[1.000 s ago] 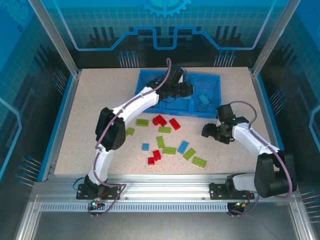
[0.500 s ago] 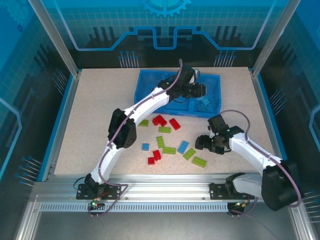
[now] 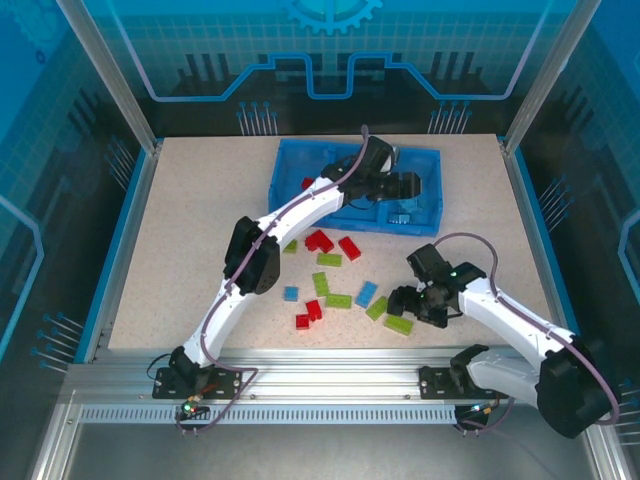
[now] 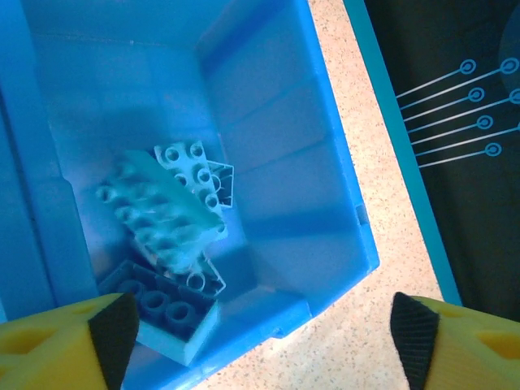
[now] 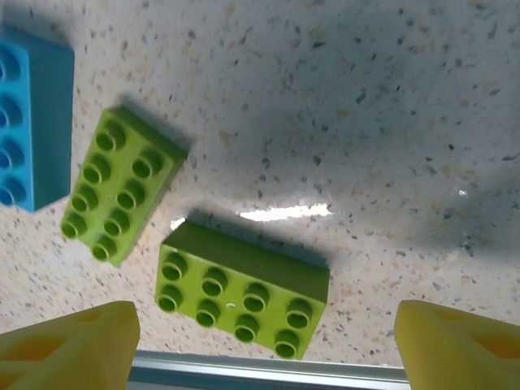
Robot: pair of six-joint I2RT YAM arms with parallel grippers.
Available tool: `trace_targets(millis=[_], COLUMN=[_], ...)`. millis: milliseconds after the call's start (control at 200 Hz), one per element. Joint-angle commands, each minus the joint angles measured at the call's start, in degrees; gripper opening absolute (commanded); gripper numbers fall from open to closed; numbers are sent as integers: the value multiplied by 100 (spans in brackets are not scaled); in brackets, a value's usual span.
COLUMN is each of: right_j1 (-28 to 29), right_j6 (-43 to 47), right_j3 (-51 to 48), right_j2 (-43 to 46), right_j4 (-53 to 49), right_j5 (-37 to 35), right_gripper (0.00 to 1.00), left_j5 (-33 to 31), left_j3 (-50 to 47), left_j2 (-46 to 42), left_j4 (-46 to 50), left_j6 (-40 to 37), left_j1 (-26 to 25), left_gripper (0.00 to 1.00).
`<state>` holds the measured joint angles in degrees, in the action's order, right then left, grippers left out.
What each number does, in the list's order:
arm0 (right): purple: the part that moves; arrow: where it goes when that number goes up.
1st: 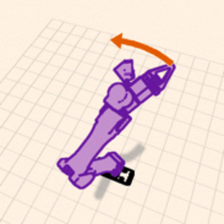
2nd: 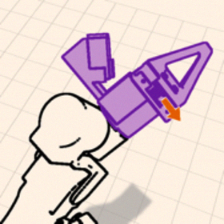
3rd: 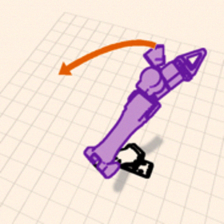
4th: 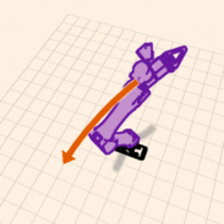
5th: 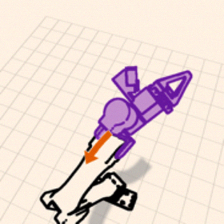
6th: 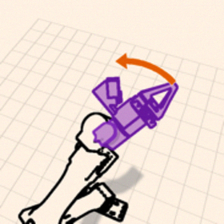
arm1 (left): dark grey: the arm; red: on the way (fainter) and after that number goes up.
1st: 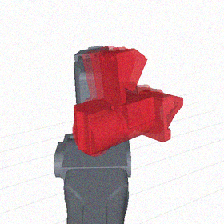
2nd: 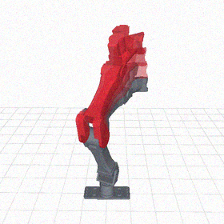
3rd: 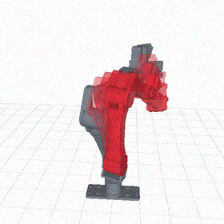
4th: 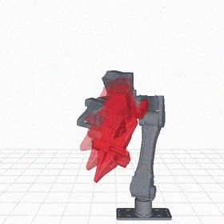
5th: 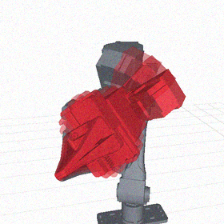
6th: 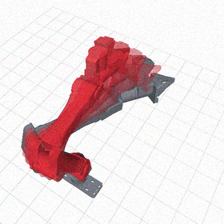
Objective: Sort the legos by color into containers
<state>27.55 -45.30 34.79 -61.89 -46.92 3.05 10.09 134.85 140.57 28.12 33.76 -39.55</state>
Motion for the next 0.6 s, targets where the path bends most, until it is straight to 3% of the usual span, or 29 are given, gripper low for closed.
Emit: trace_targets(millis=[0, 100, 230, 415, 590], right_j1=[183, 320, 511, 813, 1215], right_j6=[245, 406, 208, -962, -1763], right_j3=[-107, -96, -103, -196, -86], right_j2=[268, 378, 279, -63, -276], right_j4=[-244, -157, -374, -313, -161], right_j5=[-138, -36, -19, 18, -486], right_gripper=[83, 82, 83, 96, 100], left_j5=[229, 243, 239, 87, -31], left_j3=[39, -363, -1333, -3099, -4387], left_j2=[-564, -993, -1672, -2704, -3449], left_j4=[124, 51, -182, -692, -964], left_j6=[105, 105, 127, 132, 142], left_j1=[-6, 1, 93, 296, 512], left_gripper=[92, 98, 99, 99, 99])
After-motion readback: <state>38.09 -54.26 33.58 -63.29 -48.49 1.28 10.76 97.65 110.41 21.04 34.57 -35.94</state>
